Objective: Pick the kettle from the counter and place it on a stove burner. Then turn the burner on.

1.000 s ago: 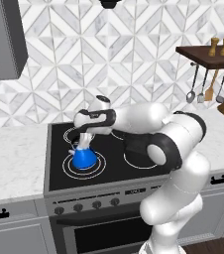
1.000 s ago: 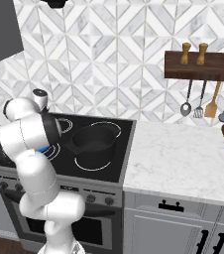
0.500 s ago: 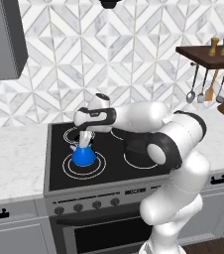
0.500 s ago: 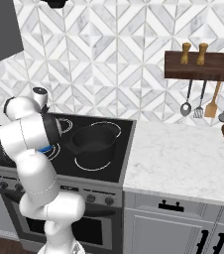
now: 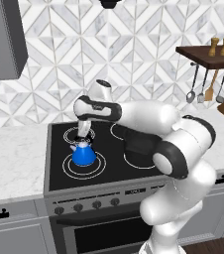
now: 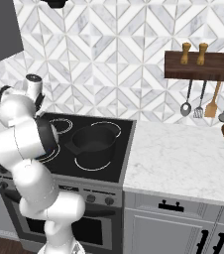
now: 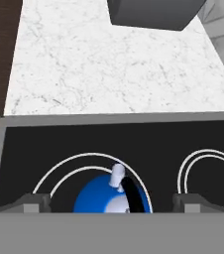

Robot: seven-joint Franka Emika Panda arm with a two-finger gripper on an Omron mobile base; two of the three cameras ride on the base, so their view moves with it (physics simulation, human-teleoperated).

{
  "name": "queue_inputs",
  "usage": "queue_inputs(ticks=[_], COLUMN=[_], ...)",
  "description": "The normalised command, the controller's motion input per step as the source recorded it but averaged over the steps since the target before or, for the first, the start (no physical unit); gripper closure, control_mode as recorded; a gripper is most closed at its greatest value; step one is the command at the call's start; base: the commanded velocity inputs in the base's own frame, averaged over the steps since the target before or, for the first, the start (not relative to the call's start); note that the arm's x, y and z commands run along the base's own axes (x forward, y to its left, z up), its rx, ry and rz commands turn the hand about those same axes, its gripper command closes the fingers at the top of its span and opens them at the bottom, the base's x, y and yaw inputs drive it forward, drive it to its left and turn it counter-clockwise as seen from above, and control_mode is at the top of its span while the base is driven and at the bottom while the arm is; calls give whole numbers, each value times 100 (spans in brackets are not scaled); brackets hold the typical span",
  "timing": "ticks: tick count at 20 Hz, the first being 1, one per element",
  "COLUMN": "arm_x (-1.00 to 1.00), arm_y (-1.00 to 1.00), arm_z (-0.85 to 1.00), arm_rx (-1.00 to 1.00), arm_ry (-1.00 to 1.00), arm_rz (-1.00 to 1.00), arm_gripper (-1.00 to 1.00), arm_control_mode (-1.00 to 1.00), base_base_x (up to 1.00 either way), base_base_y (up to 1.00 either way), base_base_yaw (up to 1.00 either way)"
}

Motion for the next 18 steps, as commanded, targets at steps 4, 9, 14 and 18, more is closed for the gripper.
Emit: queue_inputs(ticks=[4, 9, 14, 18], arm_x=[-100, -100, -100, -100], arm_y=[43, 64, 78, 74], arm_z=[16, -36, -94, -100], arm_rx=[-13, -22, -27, -10], arm_ry=[-14, -13, -16, -25], arm_rz=[1, 1, 0, -15], arm_gripper=[-100, -100, -100, -100], arm_control_mode=[-100, -100, -100, -100], base_base_x=[0, 0, 0, 0], base_base_y=[0, 0, 0, 0], base_base_yaw=[0, 0, 0, 0])
